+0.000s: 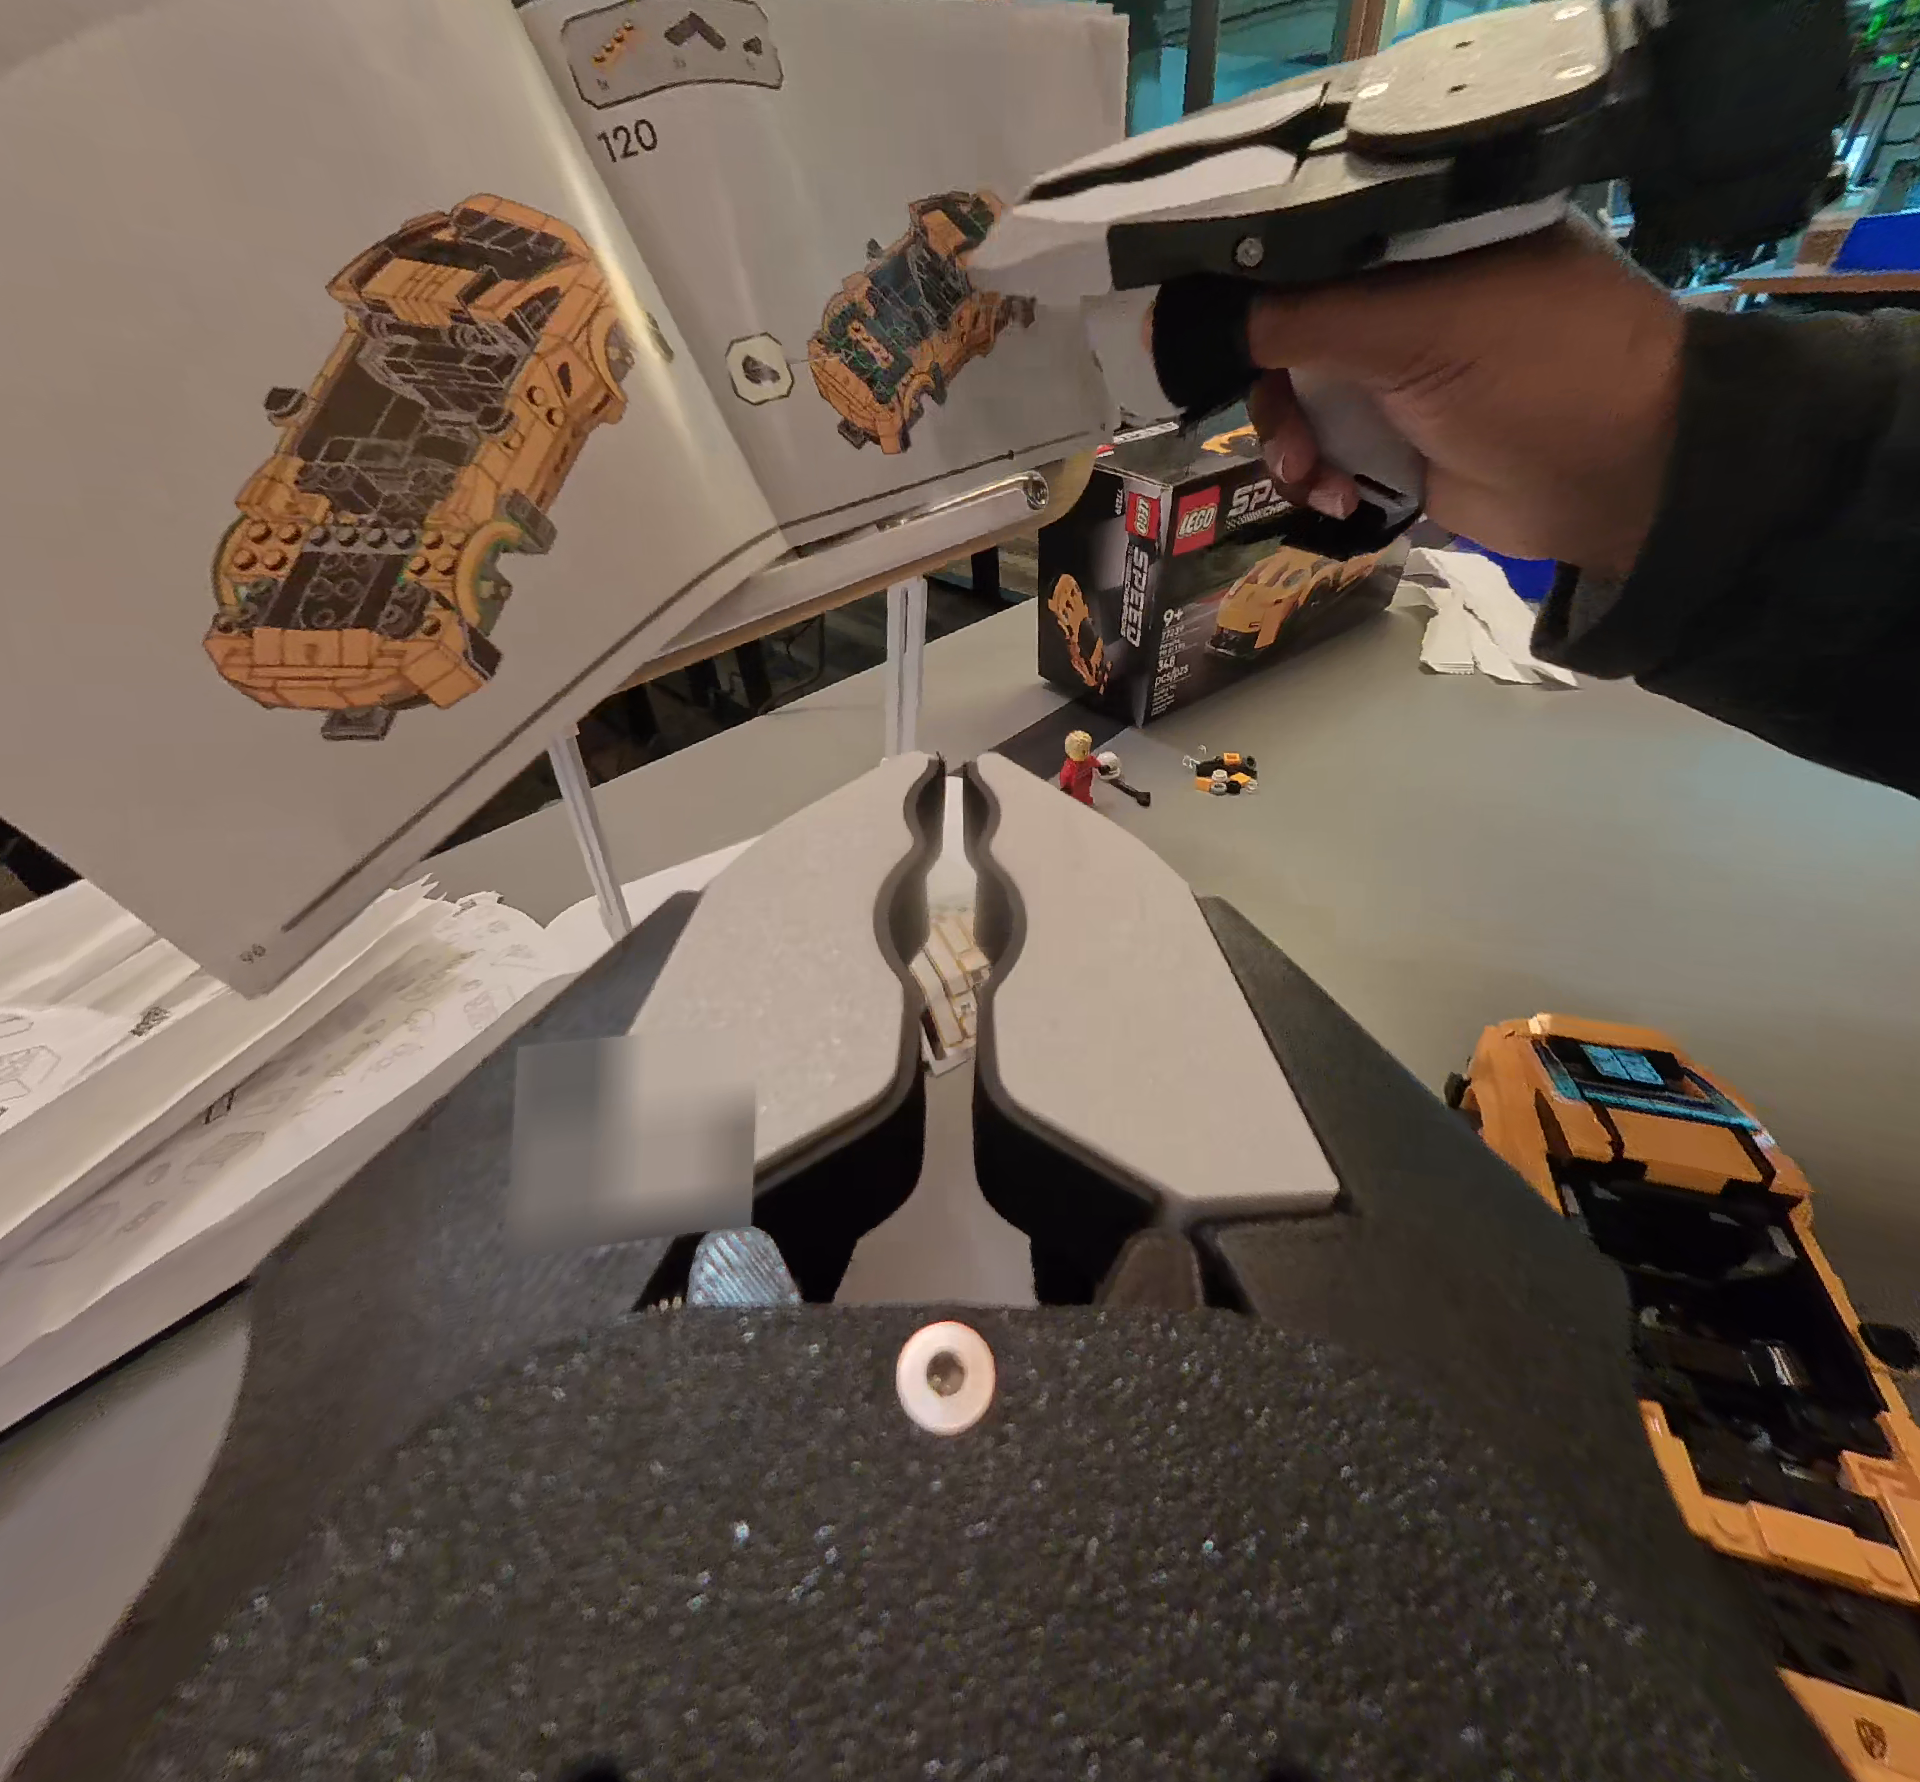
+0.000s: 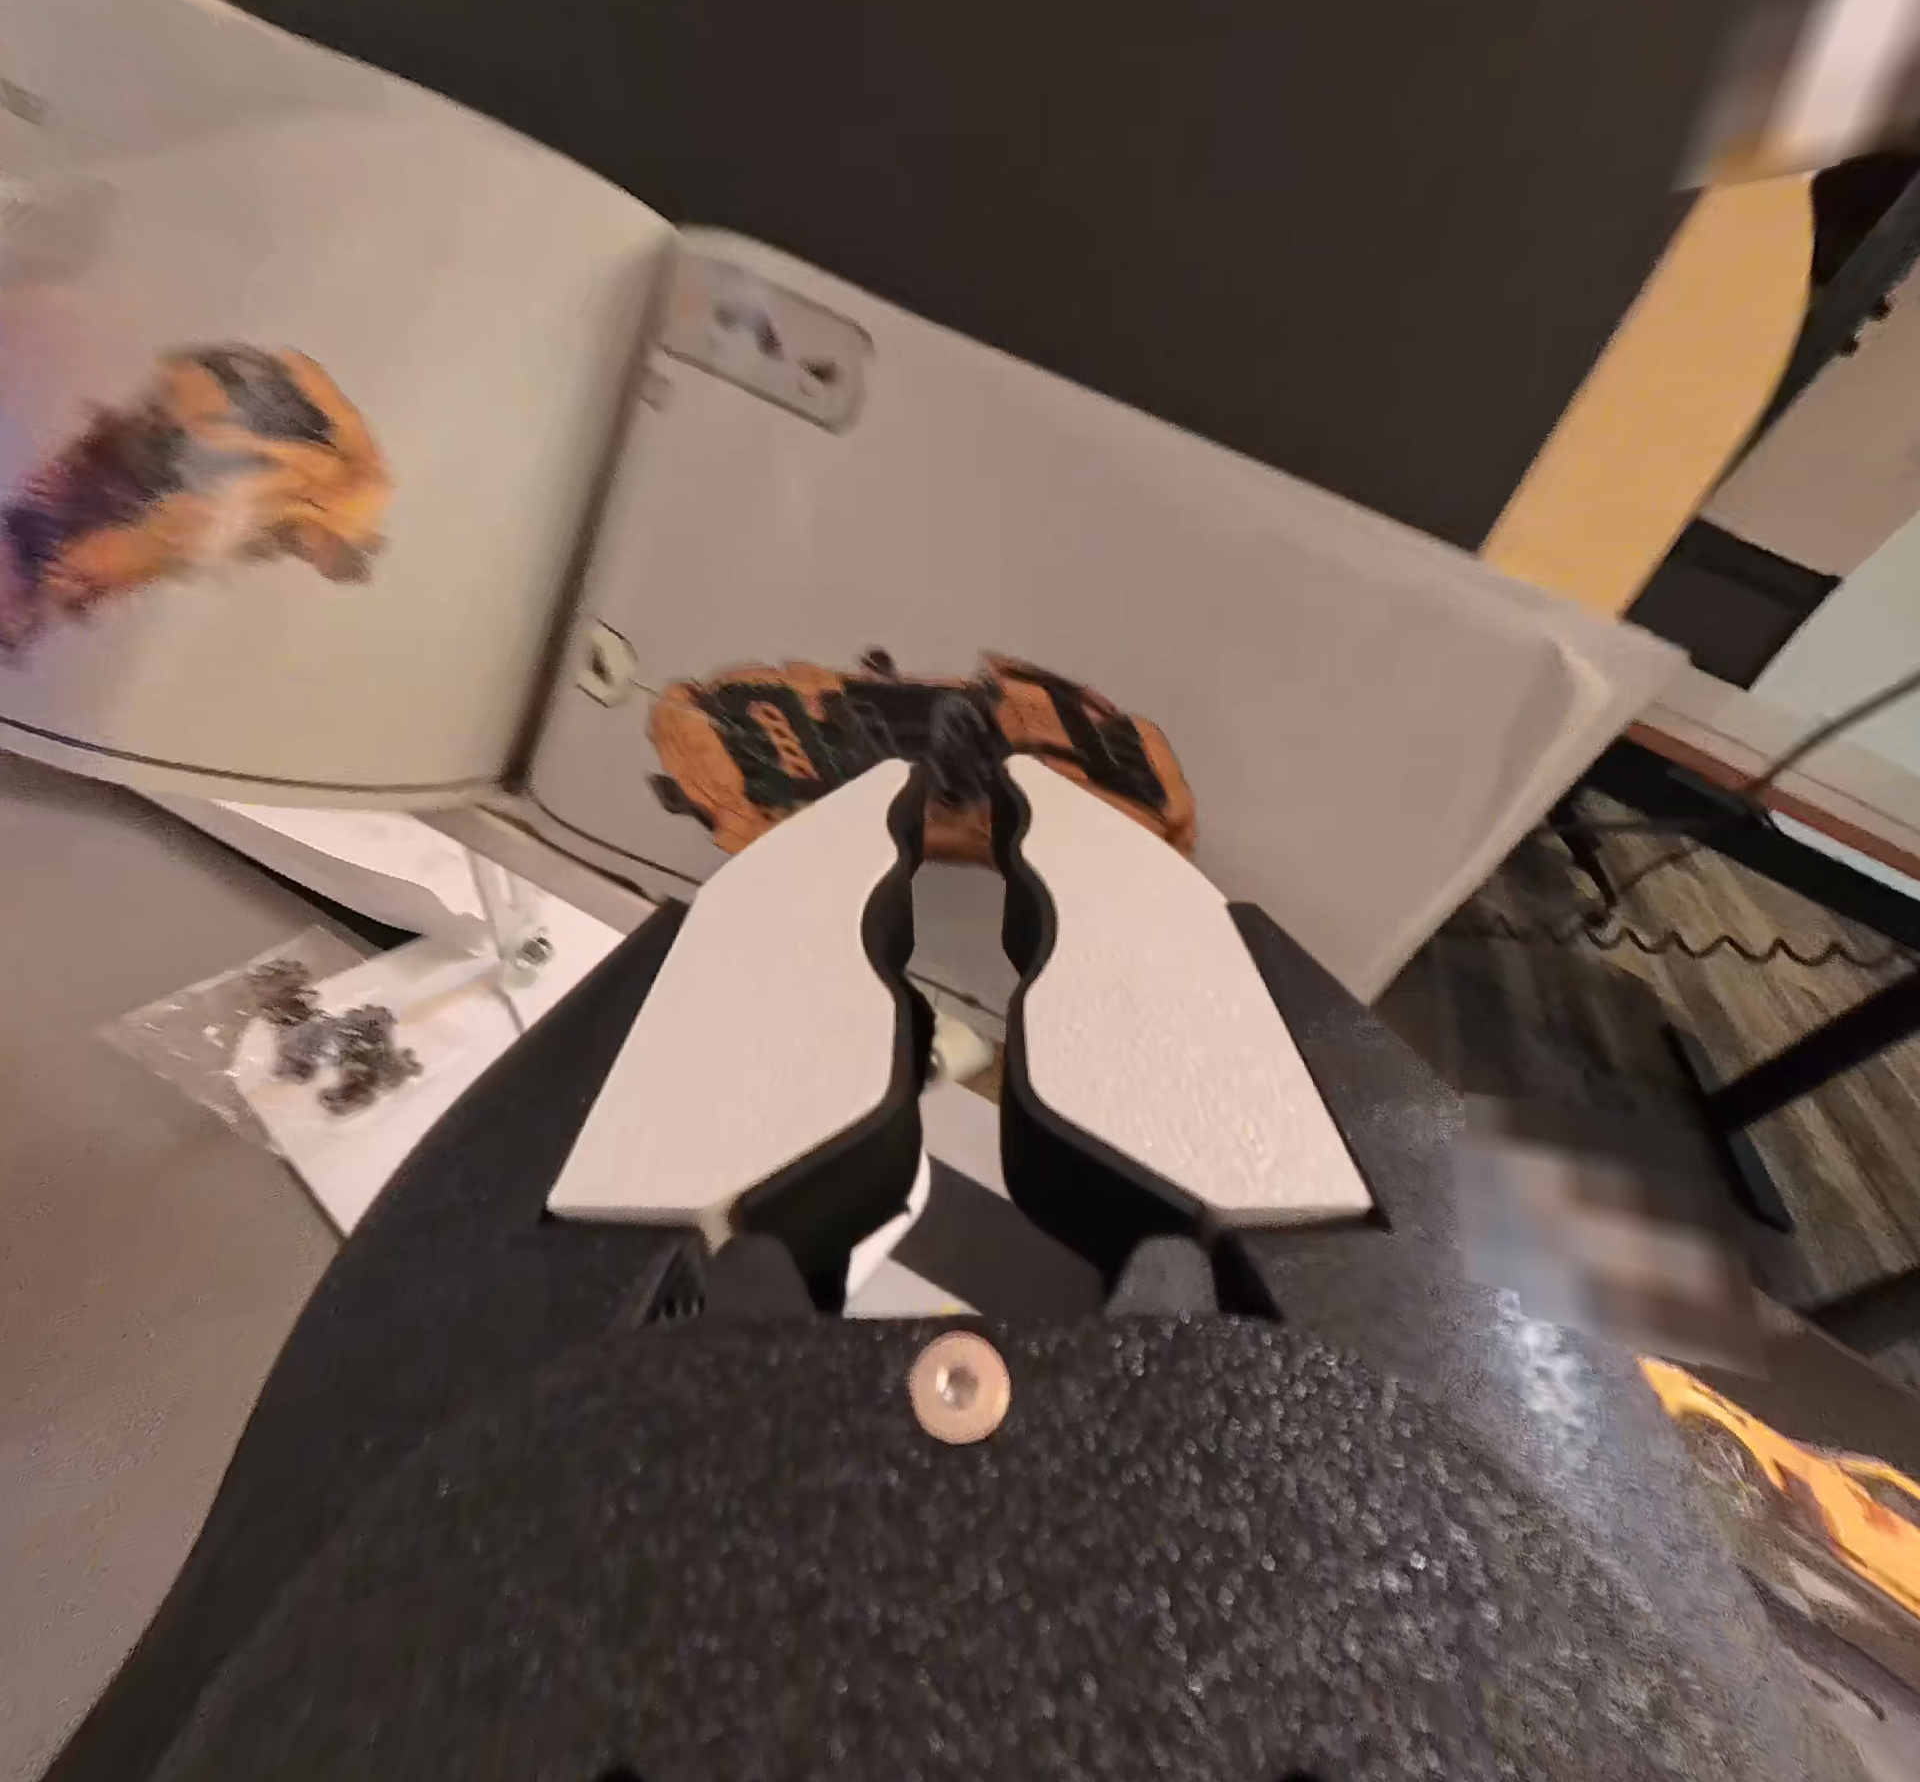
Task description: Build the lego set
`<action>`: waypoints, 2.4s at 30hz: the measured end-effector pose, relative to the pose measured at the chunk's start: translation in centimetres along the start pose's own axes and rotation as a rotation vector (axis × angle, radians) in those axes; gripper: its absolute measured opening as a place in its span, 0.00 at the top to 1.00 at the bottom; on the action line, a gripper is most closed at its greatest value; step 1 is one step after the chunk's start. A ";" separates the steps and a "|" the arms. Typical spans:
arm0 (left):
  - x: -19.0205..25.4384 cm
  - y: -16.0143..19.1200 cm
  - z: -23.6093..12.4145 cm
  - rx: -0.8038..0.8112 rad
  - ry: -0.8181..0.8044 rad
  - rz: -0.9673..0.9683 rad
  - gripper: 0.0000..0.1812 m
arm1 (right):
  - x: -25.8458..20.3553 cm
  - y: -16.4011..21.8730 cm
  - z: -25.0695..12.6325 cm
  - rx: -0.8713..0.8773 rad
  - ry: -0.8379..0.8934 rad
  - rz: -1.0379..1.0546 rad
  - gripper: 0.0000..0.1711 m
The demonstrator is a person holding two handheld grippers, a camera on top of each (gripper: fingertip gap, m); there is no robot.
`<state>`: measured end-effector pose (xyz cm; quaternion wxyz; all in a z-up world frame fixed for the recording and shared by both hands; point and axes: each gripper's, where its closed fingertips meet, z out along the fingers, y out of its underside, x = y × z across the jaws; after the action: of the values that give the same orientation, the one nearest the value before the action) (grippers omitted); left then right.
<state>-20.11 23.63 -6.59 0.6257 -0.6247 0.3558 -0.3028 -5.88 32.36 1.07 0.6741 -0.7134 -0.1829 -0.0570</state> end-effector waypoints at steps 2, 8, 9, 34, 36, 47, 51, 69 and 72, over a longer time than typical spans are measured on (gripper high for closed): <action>-0.1 -0.3 0.2 0.005 0.000 -0.008 0.98 | -1.5 -1.8 -0.1 0.047 -0.022 -0.014 0.95; 0.1 0.4 0.1 -0.008 -0.003 0.009 0.98 | -2.9 -5.5 2.2 0.111 -0.002 0.018 1.00; 0.1 0.4 -0.1 -0.006 -0.005 0.010 0.98 | -2.8 -5.5 2.7 0.105 0.000 0.041 1.00; -5.1 -3.3 -16.3 -0.123 -0.113 -0.045 1.00 | -5.4 2.4 -14.4 0.157 -0.278 -0.015 1.00; -4.2 -0.1 -17.0 -0.222 -0.110 -0.052 0.99 | -5.2 4.2 -16.7 0.156 -0.272 -0.009 1.00; -2.4 14.4 -16.2 -0.716 -0.059 -0.018 0.96 | -3.8 11.0 -19.3 0.116 -0.240 0.098 1.00; -2.9 16.1 -16.3 -0.778 -0.049 -0.031 0.96 | -4.8 12.5 -19.0 0.079 -0.262 0.008 1.00; -6.2 17.0 -14.8 -0.957 -0.087 -0.173 0.92 | -5.0 13.4 -18.7 0.051 -0.306 0.086 1.00; -6.6 16.8 -14.7 -0.961 -0.081 -0.137 0.92 | -4.8 13.2 -18.9 0.057 -0.306 0.094 1.00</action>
<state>-37.02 21.35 -22.41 0.2585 -0.8762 0.3887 -0.1202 -2.76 12.63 -11.33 0.6604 -0.7020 -0.2513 0.0894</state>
